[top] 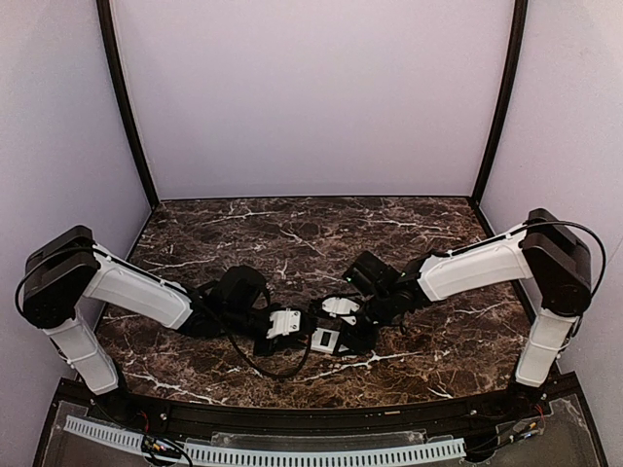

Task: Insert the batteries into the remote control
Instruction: Load the battery into the battery compartment.

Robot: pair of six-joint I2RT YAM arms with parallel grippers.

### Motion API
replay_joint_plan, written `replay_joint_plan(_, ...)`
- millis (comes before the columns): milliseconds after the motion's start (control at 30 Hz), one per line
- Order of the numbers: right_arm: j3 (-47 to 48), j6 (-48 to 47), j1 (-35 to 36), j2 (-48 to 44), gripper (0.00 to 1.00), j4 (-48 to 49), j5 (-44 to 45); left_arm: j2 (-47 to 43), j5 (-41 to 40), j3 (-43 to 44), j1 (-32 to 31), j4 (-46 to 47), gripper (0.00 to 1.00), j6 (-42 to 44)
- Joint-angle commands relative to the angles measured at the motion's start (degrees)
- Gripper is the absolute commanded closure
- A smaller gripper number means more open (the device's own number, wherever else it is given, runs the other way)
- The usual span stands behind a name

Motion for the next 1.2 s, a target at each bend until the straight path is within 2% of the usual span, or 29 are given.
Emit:
replay_joint_plan(0,-0.44,-0.82,1.6,2.52,0.73,-3.92,-1.65,0.87,0.11,1.15,-0.27,-0.11,0.87,0.4)
replay_joint_plan(533,-0.39,-0.8,1.62,3.21,0.75,-4.11,-2.03,3.28,-2.27,3.4,-0.09,-2.25,0.91,1.93)
replay_joint_plan(1167,-0.27,-0.83,1.62,3.34,0.76,-4.26,-2.13,5.6,-0.14,3.19,0.69,-0.07,0.92,1.19)
